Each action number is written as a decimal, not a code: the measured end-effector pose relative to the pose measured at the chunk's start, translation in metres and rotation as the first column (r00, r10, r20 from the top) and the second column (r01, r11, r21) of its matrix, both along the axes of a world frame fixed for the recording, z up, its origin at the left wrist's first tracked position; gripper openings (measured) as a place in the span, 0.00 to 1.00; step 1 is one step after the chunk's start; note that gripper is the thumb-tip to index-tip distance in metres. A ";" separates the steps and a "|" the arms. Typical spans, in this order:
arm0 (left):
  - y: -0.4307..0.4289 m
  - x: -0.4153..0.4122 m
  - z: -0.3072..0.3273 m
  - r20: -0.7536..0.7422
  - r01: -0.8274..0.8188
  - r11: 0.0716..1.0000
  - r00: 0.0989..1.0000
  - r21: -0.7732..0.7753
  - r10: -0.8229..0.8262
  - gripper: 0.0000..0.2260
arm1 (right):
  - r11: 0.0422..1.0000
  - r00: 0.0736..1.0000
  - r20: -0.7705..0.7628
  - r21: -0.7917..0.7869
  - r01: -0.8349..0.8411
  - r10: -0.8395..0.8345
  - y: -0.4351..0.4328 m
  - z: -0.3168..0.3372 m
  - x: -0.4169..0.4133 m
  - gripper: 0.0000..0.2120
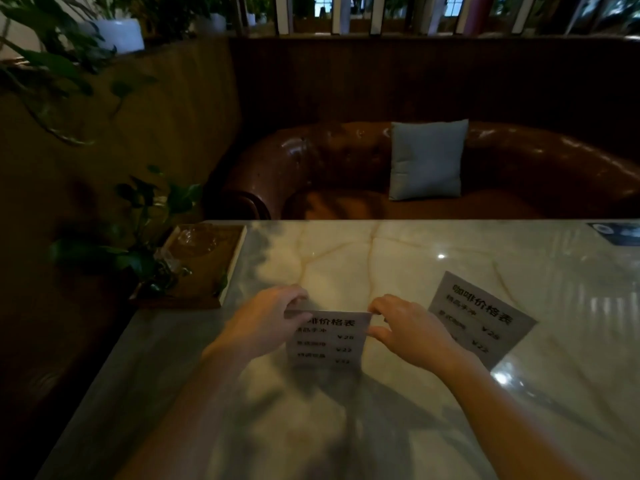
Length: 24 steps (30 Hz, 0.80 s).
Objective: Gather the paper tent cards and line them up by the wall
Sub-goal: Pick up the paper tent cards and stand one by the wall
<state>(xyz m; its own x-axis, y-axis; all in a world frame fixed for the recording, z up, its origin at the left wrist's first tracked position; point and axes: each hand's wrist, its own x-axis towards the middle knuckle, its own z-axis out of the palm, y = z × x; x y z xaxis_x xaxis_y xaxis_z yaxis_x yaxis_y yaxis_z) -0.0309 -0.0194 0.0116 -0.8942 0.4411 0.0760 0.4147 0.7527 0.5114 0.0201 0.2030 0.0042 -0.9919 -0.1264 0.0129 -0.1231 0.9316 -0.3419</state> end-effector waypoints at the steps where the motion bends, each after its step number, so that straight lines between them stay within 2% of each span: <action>1: 0.004 -0.001 0.002 -0.022 0.009 1.000 1.000 -0.005 -0.009 0.13 | 1.000 1.000 0.009 0.006 0.016 -0.016 0.002 0.003 0.002 0.15; 7: 0.047 -0.011 0.013 -0.157 0.060 0.996 0.985 -0.071 -0.071 0.15 | 0.994 0.994 -0.042 0.022 0.104 -0.103 0.031 0.019 0.020 0.20; 11: 0.082 -0.017 0.019 -0.199 0.145 0.986 0.967 -0.081 -0.159 0.17 | 0.982 0.977 -0.101 0.012 0.190 -0.187 0.060 0.033 0.038 0.19; 17: 0.144 -0.017 0.030 -0.172 0.232 0.968 0.954 -0.093 -0.245 0.18 | 0.949 0.941 -0.119 -0.017 0.316 -0.316 0.112 0.051 0.068 0.14; 24: 0.200 -0.018 0.038 -0.112 0.285 0.945 0.946 -0.160 -0.304 0.20 | 0.900 0.890 -0.130 -0.069 0.431 -0.437 0.165 0.046 0.089 0.16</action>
